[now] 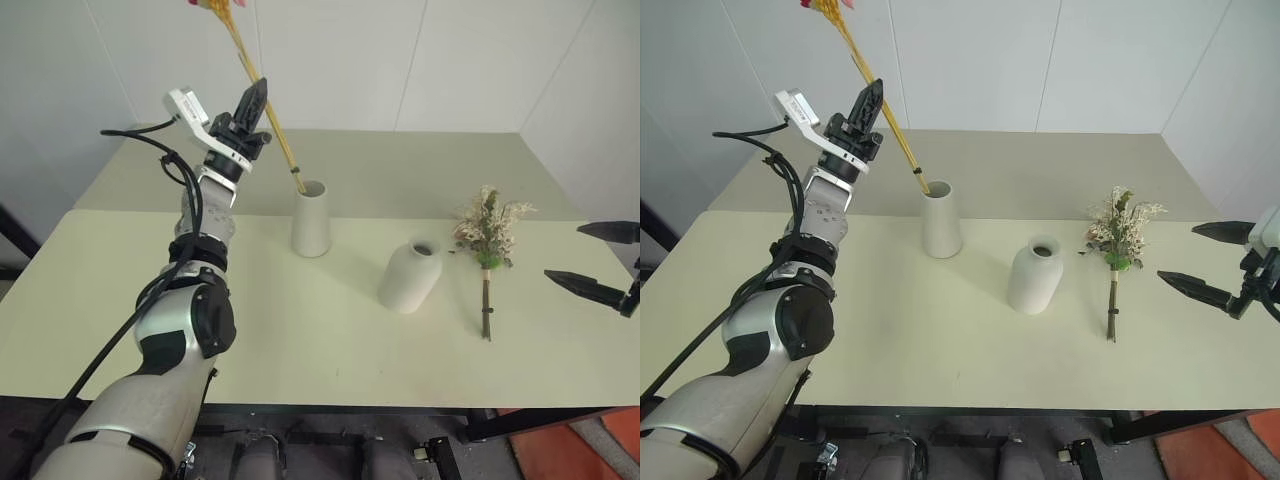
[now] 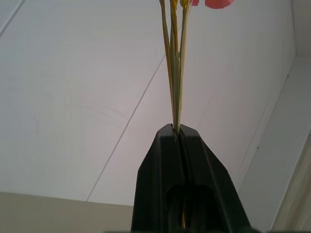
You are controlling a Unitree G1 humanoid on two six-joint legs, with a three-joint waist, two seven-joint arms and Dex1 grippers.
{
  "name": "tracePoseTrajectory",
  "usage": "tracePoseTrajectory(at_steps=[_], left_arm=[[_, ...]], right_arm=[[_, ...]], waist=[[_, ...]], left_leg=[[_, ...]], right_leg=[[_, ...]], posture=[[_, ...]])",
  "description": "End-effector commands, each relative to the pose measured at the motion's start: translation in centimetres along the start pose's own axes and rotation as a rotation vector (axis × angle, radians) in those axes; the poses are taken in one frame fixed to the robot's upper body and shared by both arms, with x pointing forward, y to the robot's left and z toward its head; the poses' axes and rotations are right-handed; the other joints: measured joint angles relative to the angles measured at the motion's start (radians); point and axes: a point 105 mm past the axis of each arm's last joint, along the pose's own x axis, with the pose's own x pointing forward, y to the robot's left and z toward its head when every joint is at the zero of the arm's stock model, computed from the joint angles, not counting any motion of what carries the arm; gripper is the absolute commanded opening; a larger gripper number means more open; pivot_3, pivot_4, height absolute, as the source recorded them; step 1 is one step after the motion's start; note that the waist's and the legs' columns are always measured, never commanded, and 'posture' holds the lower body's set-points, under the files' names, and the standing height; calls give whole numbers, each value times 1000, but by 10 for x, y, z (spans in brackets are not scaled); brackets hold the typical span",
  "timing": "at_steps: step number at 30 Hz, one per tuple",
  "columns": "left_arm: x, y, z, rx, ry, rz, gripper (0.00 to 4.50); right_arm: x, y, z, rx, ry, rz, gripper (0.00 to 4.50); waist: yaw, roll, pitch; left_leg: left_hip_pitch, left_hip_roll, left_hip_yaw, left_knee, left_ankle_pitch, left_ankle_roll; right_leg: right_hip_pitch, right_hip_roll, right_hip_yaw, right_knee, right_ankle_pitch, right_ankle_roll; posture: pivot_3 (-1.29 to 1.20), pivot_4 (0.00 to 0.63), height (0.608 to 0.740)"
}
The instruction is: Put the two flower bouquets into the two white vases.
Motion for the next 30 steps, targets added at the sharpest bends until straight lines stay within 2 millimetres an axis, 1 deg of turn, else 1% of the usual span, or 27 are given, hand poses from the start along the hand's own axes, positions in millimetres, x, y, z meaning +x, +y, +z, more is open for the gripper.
tracePoseTrajectory(at_steps=[1, 4, 8, 12, 21, 25, 28, 30], left_arm=[[15, -12, 16, 23, -61, -33, 23], [16, -8, 15, 55, -60, 5, 23], [12, -1, 8, 79, -43, 53, 23], [8, 1, 1, 62, -36, 69, 23], [9, -12, -20, 159, 74, -28, 23], [6, -20, -37, 241, 176, -104, 23], [3, -21, -43, 243, 197, -121, 23], [1, -21, -48, 296, 230, -130, 23]], right_arm=[[-12, -7, 15, -32, -35, -49, 4500], [-15, -5, 17, -31, -34, -51, 4500], [-17, -3, 19, -26, -40, -50, 4500], [-19, -3, 22, -26, -43, -52, 4500], [-19, -3, 24, -27, -45, -55, 4500], [-17, -2, 24, -25, -47, -53, 4500], [-16, -1, 23, -22, -49, -54, 4500], [-16, -1, 23, -21, -49, -53, 4500]], waist=[[0, 0, 0], [1, 0, 0], [-1, 0, 0], [-1, 0, 0], [1, 0, 0], [0, 0, 0], [-1, 0, 0], [-1, 0, 0]], left_leg=[[0, 0, 0, 0, 0, 0], [0, 0, 0, 0, 0, 0], [0, 0, 0, 0, 0, 0], [0, 0, 0, 0, 0, 0], [0, 0, 0, 0, 0, 0], [0, 0, 0, 0, 0, 0], [0, 0, 0, 0, 0, 0], [0, 0, 0, 0, 0, 0]], right_leg=[[0, 0, 0, 0, 0, 0], [0, 0, 0, 0, 0, 0], [0, 0, 0, 0, 0, 0], [0, 0, 0, 0, 0, 0], [0, 0, 0, 0, 0, 0], [0, 0, 0, 0, 0, 0], [0, 0, 0, 0, 0, 0], [0, 0, 0, 0, 0, 0]], posture=[[0, 150, 740], [0, 150, 740], [0, 150, 740], [0, 150, 740], [0, 150, 740], [0, 150, 740], [0, 150, 740], [0, 150, 740]])
